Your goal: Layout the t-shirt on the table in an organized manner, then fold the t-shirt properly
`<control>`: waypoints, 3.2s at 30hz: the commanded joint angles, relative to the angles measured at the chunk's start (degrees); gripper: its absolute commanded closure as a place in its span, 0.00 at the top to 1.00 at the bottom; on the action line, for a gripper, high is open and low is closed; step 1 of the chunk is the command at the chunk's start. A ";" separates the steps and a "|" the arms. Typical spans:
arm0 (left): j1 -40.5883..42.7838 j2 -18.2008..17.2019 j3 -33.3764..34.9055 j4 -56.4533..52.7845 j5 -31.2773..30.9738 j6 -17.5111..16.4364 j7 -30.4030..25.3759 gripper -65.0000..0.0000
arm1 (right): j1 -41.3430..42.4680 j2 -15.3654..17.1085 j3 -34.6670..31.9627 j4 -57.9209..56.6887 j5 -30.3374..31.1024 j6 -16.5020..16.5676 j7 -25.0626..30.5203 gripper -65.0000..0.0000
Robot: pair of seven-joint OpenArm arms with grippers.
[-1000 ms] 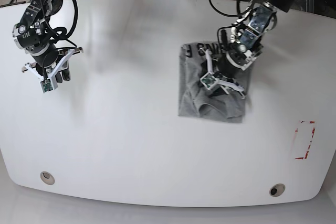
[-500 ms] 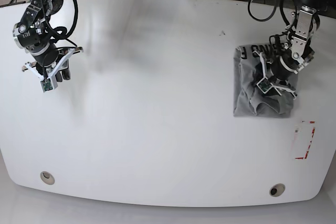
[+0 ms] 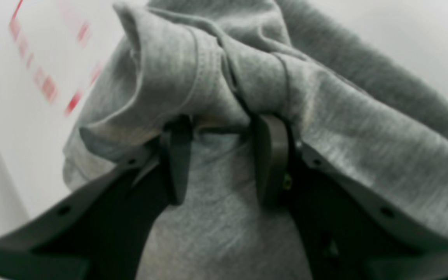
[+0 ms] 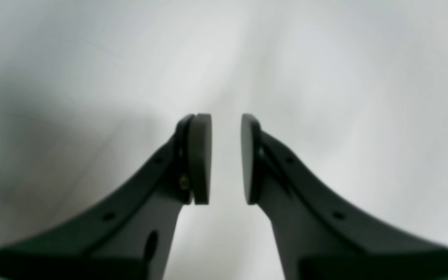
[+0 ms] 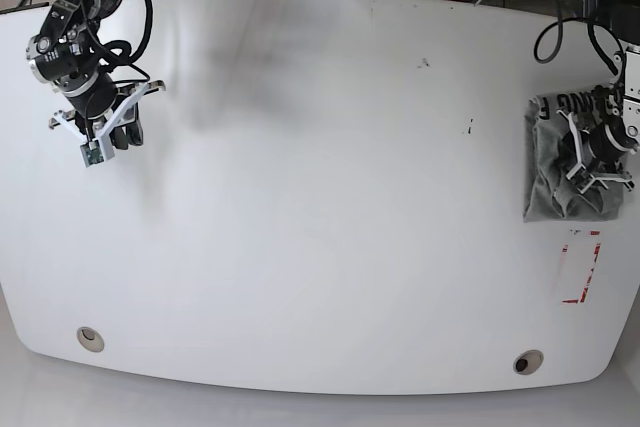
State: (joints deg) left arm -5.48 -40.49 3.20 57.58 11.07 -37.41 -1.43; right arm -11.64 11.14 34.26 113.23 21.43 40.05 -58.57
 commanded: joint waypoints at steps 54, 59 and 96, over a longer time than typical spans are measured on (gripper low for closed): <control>-4.06 -5.53 -3.33 11.30 -22.63 2.55 2.27 0.38 | 1.75 -0.72 -2.30 1.98 -9.69 -0.05 15.36 0.20; -3.71 1.50 -3.33 16.92 -22.63 11.52 2.18 0.38 | 0.34 -3.71 -4.33 -0.04 -19.54 -0.05 28.54 0.20; 67.67 28.40 -11.25 55.08 -17.71 20.84 2.18 0.38 | -51.17 -8.72 -3.54 -2.15 -2.40 -0.05 58.79 0.19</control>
State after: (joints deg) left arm 57.93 -11.97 -7.84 111.57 -6.55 -16.29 2.09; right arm -59.24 2.85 30.63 110.19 16.91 39.55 -1.52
